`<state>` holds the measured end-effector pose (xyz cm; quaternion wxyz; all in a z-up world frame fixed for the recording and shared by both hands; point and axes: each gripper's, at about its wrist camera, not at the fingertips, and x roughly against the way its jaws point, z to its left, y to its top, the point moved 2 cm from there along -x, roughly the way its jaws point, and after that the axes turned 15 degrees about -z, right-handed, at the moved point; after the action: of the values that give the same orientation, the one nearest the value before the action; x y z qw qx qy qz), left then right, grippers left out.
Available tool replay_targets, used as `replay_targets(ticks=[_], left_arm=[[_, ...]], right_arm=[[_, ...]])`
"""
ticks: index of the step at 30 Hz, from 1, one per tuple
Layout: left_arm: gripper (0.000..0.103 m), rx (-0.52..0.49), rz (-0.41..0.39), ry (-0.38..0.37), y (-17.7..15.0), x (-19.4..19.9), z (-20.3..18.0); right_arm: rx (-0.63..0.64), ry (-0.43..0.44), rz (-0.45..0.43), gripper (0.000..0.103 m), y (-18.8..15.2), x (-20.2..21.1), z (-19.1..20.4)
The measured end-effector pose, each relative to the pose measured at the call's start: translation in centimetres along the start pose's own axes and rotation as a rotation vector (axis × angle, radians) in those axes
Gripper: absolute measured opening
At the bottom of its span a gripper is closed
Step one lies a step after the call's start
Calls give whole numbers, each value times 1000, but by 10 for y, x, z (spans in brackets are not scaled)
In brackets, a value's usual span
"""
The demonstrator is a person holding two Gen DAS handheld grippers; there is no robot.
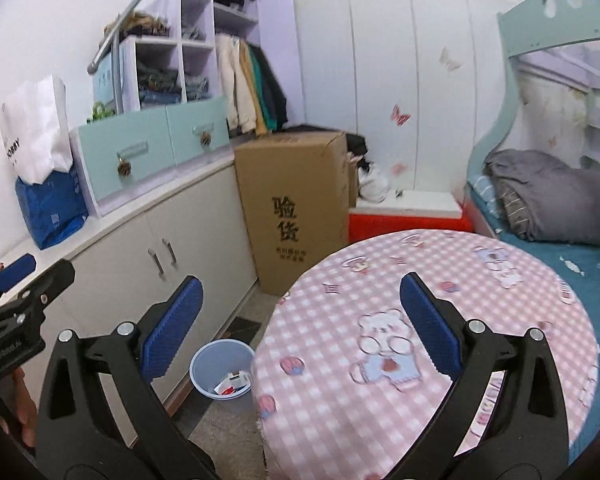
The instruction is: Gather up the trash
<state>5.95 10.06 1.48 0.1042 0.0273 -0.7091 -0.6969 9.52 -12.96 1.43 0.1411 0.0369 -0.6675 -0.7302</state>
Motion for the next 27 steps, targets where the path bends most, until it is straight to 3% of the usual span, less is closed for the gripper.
replay_targets(ticks=[12,27], left_arm=[[96,-62,-107,-106,9,87,-46],[97,-78,-196,-114,8,133,-50]], right_arm=[[15,-84,-176,97,-5,112,-9],[14,-103,-222,97,-27,160,-3]])
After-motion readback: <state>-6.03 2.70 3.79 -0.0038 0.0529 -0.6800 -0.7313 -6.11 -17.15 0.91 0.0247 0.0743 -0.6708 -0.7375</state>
